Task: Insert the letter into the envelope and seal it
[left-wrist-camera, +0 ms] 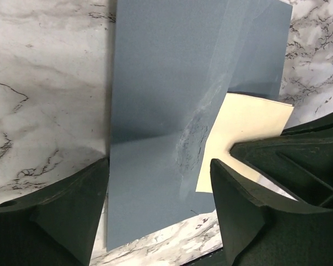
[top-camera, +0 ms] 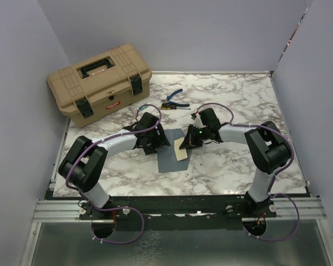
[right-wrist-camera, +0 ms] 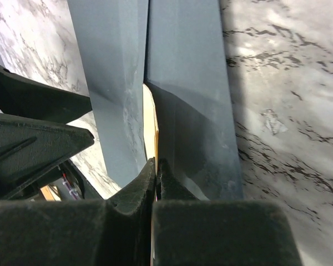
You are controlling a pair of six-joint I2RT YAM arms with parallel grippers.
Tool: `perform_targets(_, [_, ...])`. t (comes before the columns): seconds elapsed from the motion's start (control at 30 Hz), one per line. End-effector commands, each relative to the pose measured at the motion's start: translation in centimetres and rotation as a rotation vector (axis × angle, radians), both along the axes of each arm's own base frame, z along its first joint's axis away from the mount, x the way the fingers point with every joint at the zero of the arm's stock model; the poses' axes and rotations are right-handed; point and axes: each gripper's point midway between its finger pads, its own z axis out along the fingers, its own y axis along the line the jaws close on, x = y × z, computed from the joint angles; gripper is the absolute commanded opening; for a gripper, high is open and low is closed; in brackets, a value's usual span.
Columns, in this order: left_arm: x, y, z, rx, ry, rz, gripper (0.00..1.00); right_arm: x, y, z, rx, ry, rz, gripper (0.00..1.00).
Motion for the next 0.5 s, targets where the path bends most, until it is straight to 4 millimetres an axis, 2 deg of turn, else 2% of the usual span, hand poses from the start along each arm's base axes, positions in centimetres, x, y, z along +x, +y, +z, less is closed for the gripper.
perform_targets(0.0, [-2.9, 1.0, -3.1, 0.074, 0.116, -0.049, 0.77, 0.4, 1.7, 0.9, 0.049, -0.017, 0.034, 0.00])
perform_targets(0.23, [-2.9, 0.7, -2.9, 0.070, 0.107, -0.052, 0.78, 0.9, 2.9, 2.1, 0.079, -0.027, 0.050, 0.03])
perform_targets(0.27, [-2.8, 0.8, -2.9, 0.074, 0.104, -0.046, 0.78, 0.9, 2.7, 2.0, 0.065, -0.026, 0.047, 0.08])
perform_targets(0.37, [-2.7, 1.4, -2.9, 0.094, 0.090, -0.016, 0.78, 0.9, 1.5, 1.9, -0.012, -0.041, 0.029, 0.33])
perform_targets(0.47, [-2.8, 2.0, -3.2, 0.114, 0.089, 0.008, 0.78, 1.0, 0.2, 2.5, -0.085, -0.070, 0.005, 0.54])
